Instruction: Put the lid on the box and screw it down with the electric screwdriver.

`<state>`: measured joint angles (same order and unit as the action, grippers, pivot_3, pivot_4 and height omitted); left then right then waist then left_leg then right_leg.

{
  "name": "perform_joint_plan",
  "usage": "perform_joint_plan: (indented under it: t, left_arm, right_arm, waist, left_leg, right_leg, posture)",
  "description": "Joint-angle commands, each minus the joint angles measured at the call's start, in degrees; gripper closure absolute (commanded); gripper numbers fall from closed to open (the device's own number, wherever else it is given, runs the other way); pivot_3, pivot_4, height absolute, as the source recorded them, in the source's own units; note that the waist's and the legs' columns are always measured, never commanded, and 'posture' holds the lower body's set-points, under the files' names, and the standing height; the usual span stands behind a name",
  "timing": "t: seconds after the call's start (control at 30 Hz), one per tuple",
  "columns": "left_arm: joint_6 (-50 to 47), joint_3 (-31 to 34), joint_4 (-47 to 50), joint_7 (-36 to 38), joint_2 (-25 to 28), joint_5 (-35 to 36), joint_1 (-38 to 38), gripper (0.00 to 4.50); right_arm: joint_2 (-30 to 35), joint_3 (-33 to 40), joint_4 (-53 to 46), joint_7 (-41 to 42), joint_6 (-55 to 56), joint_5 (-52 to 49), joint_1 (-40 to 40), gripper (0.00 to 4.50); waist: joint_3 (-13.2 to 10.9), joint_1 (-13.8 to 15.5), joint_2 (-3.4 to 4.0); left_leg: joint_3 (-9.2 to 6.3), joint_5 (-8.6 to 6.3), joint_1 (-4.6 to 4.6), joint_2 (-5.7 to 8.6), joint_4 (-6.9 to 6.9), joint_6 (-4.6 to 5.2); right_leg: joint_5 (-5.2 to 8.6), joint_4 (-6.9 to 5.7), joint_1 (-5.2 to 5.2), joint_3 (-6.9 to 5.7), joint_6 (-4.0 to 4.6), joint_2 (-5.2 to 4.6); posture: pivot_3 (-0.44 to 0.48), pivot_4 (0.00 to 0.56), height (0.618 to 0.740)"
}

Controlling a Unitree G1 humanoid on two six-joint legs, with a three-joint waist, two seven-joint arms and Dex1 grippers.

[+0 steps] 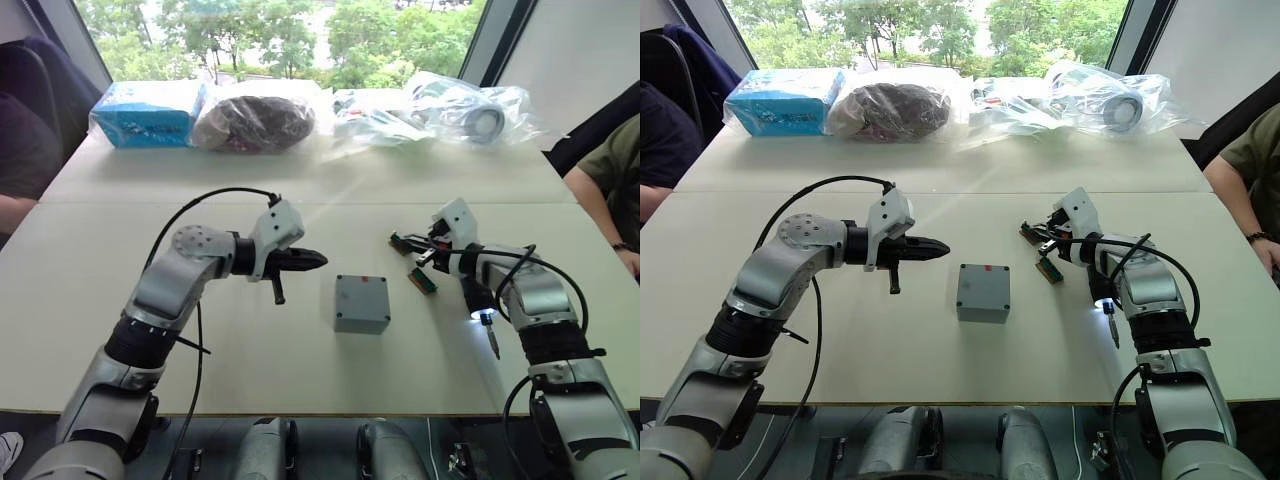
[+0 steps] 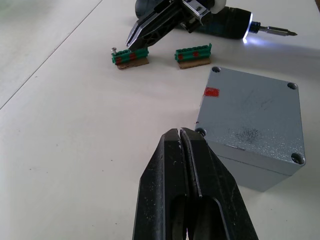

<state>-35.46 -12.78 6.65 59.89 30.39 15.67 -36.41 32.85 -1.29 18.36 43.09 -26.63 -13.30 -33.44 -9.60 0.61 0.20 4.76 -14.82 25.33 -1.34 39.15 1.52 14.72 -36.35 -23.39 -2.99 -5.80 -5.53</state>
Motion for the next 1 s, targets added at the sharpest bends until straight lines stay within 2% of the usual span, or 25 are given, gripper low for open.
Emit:
perform_joint_plan:
  t: [0.03,0.33,0.43,0.53,0.63,0.8,1.0]
  left_arm:
    - [0.9,-0.1,1.5,0.2,0.3,0.6,0.0,4.50]
    - [-0.7,1.8,1.8,0.3,0.4,3.2,0.0,4.50]
    - [-2.3,2.1,3.6,1.7,1.9,5.0,0.4,4.50]
    - [-3.6,1.7,6.6,4.8,5.4,6.8,1.9,4.50]
    - [-4.1,2.0,7.5,5.1,6.5,8.2,2.7,4.50]
    - [-4.3,1.6,7.4,4.0,5.7,8.9,2.5,4.50]
    - [-3.8,0.6,6.9,3.8,5.8,8.7,2.3,4.50]
  right_arm:
    - [0.3,2.6,-2.2,-0.3,1.2,-0.7,-0.8,4.43]
    - [0.9,7.3,-11.4,-2.7,-3.1,-3.6,-0.4,4.43]
    - [1.6,8.5,-21.1,-2.3,-7.8,-6.6,2.4,4.43]
    - [2.9,9.2,-35.5,-0.3,-15.4,-13.5,8.6,4.43]
    - [2.1,8.9,-43.1,-3.1,-19.5,-15.8,12.8,4.43]
    - [0.4,7.2,-48.8,-7.1,-22.3,-16.5,16.9,4.43]
    - [2.4,6.4,-51.7,-7.3,-24.0,-17.3,20.3,4.43]
  waist:
    - [0.0,0.0,0.00]
    - [0.0,0.0,0.00]
    - [0.0,0.0,0.00]
    - [0.0,0.0,0.00]
    - [0.0,0.0,0.00]
    - [0.0,0.2,-0.01]
    - [0.0,0.1,-0.01]
  left_leg:
    - [0.00,0.00,0.00,0.00,0.00,0.00]
    - [0.00,0.00,0.00,-0.02,0.00,0.00]
    - [-0.01,0.00,0.00,-0.02,0.00,0.00]
    - [-0.03,0.00,0.02,-0.04,-0.03,0.00]
    - [-0.03,-0.09,0.00,-0.06,-0.04,0.16]
    - [-0.06,-0.14,-0.01,-0.04,0.01,0.24]
    - [-0.06,-0.14,-0.01,-0.04,0.00,0.24]
  right_leg:
    - [0.00,0.00,0.00,0.00,0.00,0.00]
    - [0.00,0.00,0.00,0.00,0.00,0.00]
    - [0.00,0.00,0.00,0.00,0.00,0.00]
    - [0.00,0.01,-0.02,0.00,0.00,0.00]
    - [0.00,0.01,0.00,-0.01,0.00,0.00]
    - [-0.01,0.00,0.04,-0.02,0.02,-0.01]
    - [0.00,0.00,0.02,-0.02,0.02,0.01]
  posture:
    - [0.000,0.150,0.740]
    - [0.000,0.150,0.740]
    - [0.000,0.150,0.740]
    - [0.000,0.150,0.740]
    - [0.000,0.150,0.740]
    - [0.000,0.150,0.740]
    - [0.000,0.150,0.740]
